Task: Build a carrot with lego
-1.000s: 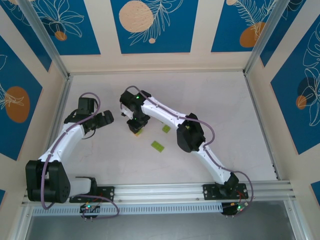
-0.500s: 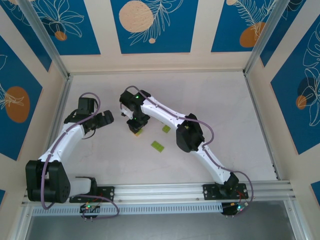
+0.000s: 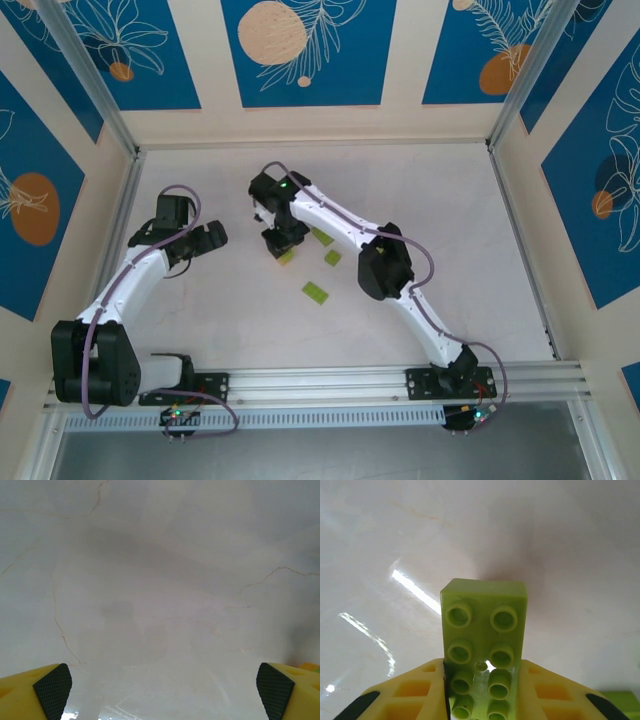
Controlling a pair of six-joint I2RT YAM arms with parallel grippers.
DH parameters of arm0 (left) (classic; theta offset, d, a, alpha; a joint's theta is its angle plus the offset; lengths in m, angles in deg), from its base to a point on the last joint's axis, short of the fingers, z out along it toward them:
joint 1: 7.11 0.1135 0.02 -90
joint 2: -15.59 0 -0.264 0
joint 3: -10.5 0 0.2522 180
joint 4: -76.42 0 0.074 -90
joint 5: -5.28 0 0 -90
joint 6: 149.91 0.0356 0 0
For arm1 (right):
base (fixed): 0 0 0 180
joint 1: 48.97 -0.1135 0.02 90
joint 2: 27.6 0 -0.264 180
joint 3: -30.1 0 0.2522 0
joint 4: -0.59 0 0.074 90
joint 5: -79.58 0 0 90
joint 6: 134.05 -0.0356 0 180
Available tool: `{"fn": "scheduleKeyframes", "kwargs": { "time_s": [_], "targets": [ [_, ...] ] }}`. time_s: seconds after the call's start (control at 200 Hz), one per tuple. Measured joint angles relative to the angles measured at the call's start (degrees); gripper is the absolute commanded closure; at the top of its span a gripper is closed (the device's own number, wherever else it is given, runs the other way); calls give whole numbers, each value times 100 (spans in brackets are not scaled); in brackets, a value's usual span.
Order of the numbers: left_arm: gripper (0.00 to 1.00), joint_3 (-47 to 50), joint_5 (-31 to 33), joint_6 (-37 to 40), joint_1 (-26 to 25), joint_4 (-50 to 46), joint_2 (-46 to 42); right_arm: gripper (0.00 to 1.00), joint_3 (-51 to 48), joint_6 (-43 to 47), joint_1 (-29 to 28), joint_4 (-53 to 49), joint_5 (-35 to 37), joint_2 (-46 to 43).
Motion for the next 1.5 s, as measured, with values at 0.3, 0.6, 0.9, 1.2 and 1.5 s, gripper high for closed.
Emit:
{"fn": "scheduleKeyframes", "kwargs": {
  "time_s": [0.3,0.6,0.9,1.2,1.5],
  "targets": [
    [3,2,0,0,0,-2,0,70,-894,0,210,354,55,-573],
    [3,2,0,0,0,-2,2,70,-1464,151,203,863,-96,-627],
    [3,0,-2,0,0,-2,46,49,-1731,254,273,1086,-179,-717],
    [3,-2,0,0,0,-2,81,31,-1768,339,466,1104,-350,-1093],
    [3,-13,-9,0,0,-2,81,29,-1843,435,977,1088,-369,-2035]
  ]
}}
